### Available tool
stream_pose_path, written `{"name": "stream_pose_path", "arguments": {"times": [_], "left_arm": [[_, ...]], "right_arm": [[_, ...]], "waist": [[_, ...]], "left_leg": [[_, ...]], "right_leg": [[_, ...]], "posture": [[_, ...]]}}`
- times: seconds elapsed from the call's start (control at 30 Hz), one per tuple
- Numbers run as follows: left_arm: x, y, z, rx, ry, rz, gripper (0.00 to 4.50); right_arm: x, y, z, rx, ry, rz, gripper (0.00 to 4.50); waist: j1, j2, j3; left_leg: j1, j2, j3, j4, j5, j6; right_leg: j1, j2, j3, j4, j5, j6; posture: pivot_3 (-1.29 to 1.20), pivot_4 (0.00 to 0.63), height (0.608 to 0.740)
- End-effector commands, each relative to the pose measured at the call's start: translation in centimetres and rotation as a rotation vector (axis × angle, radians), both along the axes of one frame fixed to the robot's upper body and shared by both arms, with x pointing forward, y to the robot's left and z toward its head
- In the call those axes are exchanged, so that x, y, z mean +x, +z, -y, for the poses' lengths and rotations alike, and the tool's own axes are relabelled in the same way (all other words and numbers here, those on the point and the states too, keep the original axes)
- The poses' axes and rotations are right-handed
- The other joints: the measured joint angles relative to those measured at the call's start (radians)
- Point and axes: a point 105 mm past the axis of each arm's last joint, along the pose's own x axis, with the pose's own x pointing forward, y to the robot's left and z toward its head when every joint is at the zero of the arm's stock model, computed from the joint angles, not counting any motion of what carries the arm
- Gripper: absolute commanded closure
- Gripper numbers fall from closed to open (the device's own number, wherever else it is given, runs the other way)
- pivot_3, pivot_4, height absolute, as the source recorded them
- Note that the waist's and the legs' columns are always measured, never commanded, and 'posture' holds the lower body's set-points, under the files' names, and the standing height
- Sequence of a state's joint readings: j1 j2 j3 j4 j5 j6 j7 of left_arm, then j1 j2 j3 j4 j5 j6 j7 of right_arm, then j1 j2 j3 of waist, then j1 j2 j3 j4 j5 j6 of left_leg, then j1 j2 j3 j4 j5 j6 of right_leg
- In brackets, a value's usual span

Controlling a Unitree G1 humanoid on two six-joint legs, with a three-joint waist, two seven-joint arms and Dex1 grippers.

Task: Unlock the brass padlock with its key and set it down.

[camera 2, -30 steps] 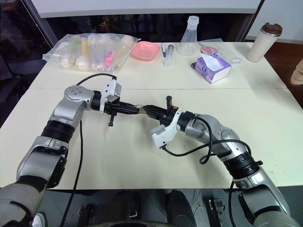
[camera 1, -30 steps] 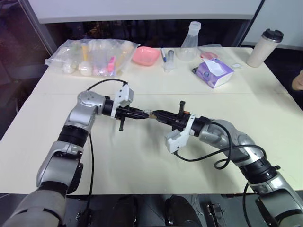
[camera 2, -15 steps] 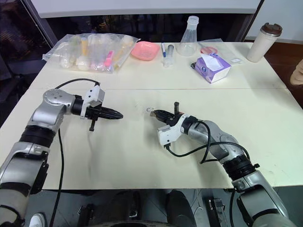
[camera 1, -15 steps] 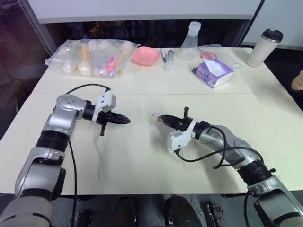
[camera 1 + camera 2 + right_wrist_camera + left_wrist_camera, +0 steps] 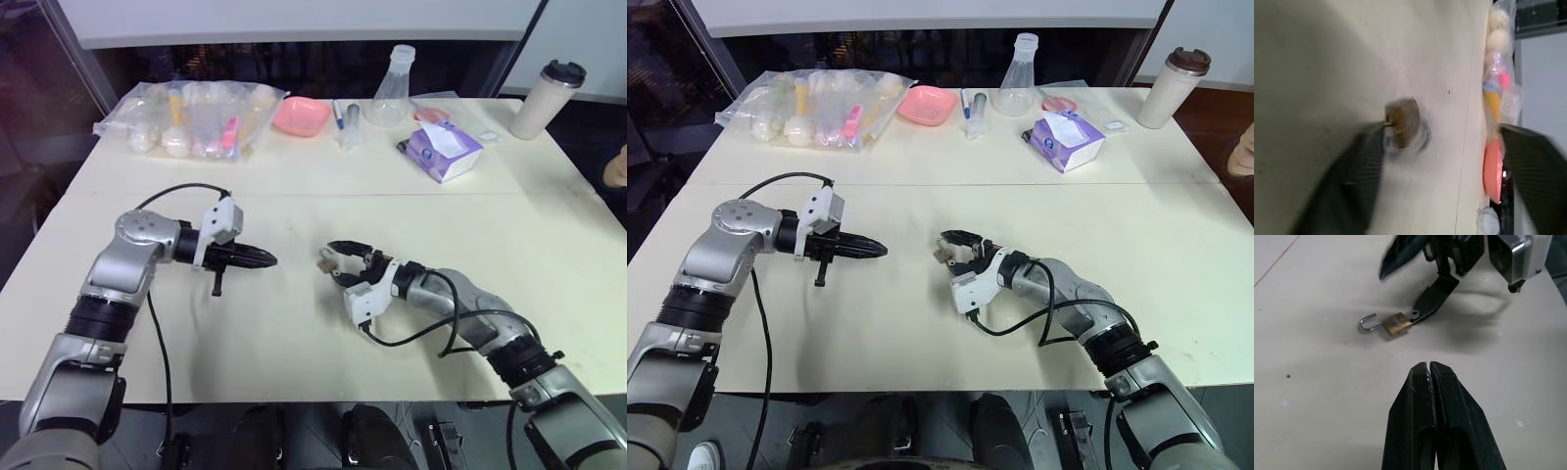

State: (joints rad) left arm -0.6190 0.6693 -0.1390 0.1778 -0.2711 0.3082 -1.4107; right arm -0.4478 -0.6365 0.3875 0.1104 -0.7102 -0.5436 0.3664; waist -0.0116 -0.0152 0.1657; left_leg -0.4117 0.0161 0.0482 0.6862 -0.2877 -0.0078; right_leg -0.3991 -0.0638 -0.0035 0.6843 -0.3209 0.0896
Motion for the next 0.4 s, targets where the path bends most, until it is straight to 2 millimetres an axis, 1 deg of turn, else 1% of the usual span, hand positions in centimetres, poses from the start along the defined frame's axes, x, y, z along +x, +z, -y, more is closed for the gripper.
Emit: {"name": "stream_pose_path", "arguments": {"times": [0.03,0.13,0.17,0.23,0.3,0.4], "left_arm": [[-0.7,0.9,0.2,-0.017,-0.009,0.033,4.5],[-0.8,1.0,0.2,-0.02,0.0,0.038,4.5],[-0.7,1.0,0.1,-0.02,0.007,0.041,4.5],[-0.6,1.1,-0.1,-0.021,0.019,0.045,4.5],[-0.6,1.2,-0.3,-0.02,0.029,0.048,4.5],[-0.7,1.1,-0.6,-0.021,0.041,0.045,4.5]], "right_arm": [[-1.0,1.4,1.1,0.009,-0.011,0.009,0.03],[-1.8,3.0,2.3,0.055,-0.062,-0.024,0.03],[-2.0,3.4,2.8,0.09,-0.096,-0.069,0.03],[-2.5,3.5,3.8,0.145,-0.156,-0.206,0.03],[-3.6,3.5,4.8,0.23,-0.209,-0.384,0.03],[-4.7,3.8,5.6,0.339,-0.26,-0.574,0.03]], "waist": [[0.001,0.0,0.0],[0.0,0.0,0.0],[0.0,0.0,0.0],[0.0,0.0,0.0],[0.0,0.0,0.0],[0.001,0.0,0.0]], "left_leg": [[0.0,0.0,0.0,0.0,0.0,0.0],[0.0,0.0,0.0,0.0,0.0,0.0],[0.0,0.0,0.0,0.0,0.0,0.0],[0.001,0.0,-0.001,0.0,-0.001,0.001],[0.002,0.0,-0.001,0.0,-0.003,0.005],[0.003,0.0,-0.002,0.0,-0.003,0.006]], "right_leg": [[0.0,0.0,0.0,0.0,0.0,0.0],[0.0,0.0,0.001,0.0,0.0,0.0],[0.0,0.0,0.001,0.0,0.0,0.0],[0.001,0.0,0.001,0.0,0.0,0.0],[0.003,0.0,0.0,0.0,0.0,0.0],[0.004,0.0,0.0,-0.001,0.0,0.0]], "posture": [[0.0,0.15,0.715],[0.0,0.15,0.715],[0.0,0.15,0.715],[0.0,0.15,0.715],[0.0,0.15,0.715],[0.0,0.15,0.715]]}}
